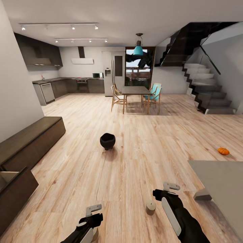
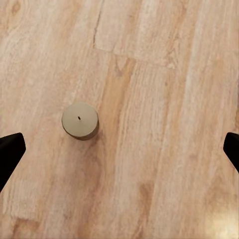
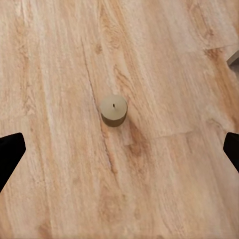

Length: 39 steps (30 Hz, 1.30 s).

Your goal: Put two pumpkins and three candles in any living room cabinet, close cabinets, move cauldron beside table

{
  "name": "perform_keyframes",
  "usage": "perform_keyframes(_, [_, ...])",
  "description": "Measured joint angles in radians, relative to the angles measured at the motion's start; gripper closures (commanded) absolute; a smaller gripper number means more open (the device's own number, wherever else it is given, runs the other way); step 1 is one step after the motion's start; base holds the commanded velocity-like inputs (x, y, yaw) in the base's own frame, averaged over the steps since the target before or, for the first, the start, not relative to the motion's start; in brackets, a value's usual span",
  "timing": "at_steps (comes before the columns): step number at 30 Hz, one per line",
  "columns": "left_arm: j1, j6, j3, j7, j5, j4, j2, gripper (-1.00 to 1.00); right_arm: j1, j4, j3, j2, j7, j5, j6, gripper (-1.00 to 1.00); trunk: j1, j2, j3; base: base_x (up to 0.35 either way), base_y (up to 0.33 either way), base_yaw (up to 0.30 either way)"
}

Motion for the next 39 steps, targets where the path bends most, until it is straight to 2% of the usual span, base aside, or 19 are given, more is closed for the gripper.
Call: perform_keyframes(39, [0.000,-0.008,0.000,0.000,-0.003,0.001,0.000,-1.00,0.000,0.000,0.001,0.001,0.000,0.000,0.000,-1.00,0.150,-0.273,-0.122,0.000,0.000,0.000])
